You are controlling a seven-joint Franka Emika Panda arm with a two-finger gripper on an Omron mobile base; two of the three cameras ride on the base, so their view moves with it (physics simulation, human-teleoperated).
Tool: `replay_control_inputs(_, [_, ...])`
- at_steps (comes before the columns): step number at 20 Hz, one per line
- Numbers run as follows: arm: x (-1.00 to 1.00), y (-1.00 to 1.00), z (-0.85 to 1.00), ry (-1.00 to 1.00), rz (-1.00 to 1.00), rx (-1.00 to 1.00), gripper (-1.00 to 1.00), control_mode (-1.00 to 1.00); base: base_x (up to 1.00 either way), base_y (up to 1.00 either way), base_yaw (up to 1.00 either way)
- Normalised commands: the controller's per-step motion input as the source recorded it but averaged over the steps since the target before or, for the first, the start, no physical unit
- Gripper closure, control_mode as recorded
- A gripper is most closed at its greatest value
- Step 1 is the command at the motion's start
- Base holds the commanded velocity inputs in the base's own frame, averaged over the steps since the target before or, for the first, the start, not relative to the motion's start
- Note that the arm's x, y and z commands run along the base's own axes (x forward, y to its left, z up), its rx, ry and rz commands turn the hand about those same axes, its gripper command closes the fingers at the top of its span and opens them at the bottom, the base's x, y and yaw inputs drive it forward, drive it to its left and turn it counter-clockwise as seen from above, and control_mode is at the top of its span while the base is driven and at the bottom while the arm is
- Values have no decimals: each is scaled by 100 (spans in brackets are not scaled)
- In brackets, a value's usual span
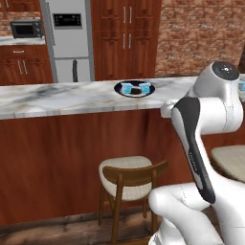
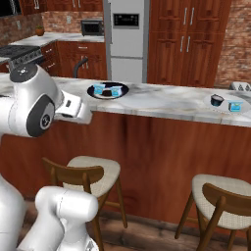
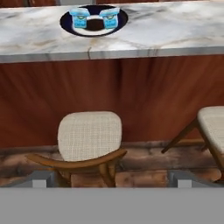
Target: Place two yogurt containers on each plate.
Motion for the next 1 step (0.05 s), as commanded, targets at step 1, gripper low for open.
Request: replay_control_inputs(1, [-69,-28,11,0,-1,0,-100,-100,0,0,0])
